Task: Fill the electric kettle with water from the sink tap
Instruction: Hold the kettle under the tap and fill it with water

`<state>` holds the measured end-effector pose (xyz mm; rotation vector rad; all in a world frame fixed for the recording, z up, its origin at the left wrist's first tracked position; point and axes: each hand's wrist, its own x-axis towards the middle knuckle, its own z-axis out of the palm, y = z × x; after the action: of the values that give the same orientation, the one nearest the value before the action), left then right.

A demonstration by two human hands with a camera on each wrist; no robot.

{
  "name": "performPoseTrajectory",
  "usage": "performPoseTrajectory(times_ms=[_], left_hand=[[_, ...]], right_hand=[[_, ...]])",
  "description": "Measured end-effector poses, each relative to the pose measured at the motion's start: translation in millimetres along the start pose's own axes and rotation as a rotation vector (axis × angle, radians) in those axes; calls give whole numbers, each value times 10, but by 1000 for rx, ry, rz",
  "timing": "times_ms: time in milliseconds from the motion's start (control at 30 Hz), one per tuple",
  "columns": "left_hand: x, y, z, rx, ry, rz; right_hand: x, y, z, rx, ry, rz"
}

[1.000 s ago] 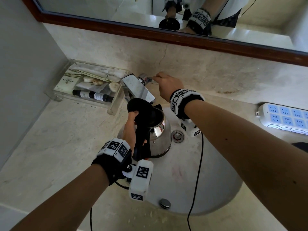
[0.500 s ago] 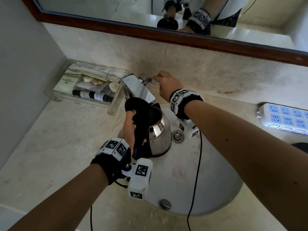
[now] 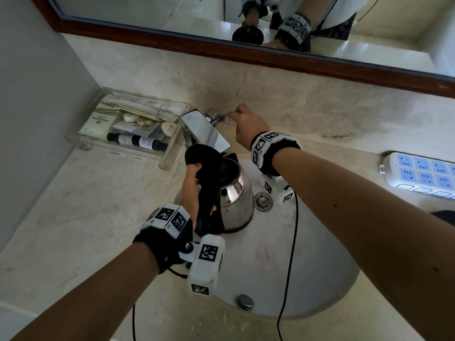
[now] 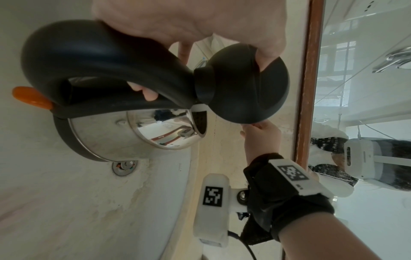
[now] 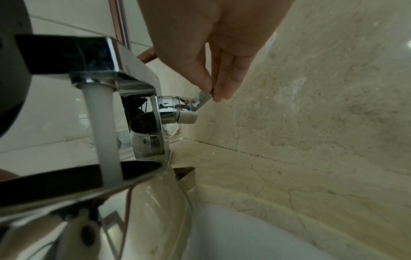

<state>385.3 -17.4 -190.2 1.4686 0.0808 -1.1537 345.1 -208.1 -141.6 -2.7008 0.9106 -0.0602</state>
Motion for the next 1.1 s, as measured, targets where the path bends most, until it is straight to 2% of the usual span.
performPoseTrajectory(times_ms=[1100], left_hand=[[-49, 5, 42, 12, -42, 9]], right_hand=[[-14, -75, -24, -4, -12, 31]])
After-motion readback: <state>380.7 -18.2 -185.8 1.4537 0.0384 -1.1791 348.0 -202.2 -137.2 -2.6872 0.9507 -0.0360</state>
